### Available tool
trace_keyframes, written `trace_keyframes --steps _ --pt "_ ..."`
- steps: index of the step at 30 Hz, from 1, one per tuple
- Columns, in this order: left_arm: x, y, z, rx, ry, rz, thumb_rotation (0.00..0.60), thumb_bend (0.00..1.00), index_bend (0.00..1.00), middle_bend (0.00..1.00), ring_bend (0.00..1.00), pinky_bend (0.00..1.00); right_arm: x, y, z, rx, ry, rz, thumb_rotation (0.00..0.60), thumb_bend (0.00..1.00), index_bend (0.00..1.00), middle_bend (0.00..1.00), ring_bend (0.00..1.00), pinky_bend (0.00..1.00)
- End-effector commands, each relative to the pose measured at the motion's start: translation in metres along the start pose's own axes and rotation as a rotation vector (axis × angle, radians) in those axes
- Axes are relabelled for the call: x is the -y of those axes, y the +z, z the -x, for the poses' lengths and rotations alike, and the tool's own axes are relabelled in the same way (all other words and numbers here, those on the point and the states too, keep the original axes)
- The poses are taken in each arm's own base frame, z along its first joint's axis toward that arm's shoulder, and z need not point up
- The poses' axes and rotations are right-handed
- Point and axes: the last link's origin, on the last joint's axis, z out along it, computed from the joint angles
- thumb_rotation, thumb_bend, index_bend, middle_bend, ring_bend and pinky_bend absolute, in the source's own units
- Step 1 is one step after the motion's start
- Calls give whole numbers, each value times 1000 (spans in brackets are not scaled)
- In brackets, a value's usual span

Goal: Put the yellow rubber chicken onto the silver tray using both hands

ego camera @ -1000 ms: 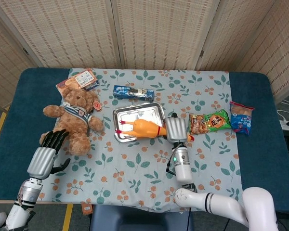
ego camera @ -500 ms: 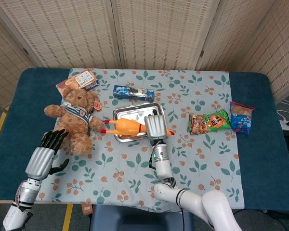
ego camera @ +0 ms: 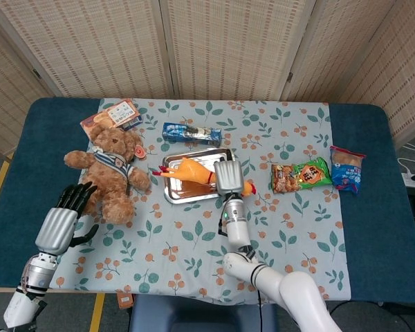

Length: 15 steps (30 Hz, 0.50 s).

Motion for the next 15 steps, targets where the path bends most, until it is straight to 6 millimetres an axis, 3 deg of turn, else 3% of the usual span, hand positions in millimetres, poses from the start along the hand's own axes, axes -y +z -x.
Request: trace_keyframes --steps 1,4,9,15 --pt "-1 1 1 3 -2 0 600 324 0 0 0 26 -2 2 2 17 -10 2 600 307 329 230 193 325" --pt "-1 2 2 5 0 -4 600 324 0 0 0 25 -3 5 1 21 -5 9 600 277 32 33 30 160" --pt "0 2 1 6 -4 -15 600 323 0 0 0 25 -6 10 -8 -13 28 10 600 181 0 0 0 24" --pt "-2 0 -1 3 -2 -15 600 323 0 0 0 26 -17 9 -19 -18 69 -34 600 116 0 0 0 0"
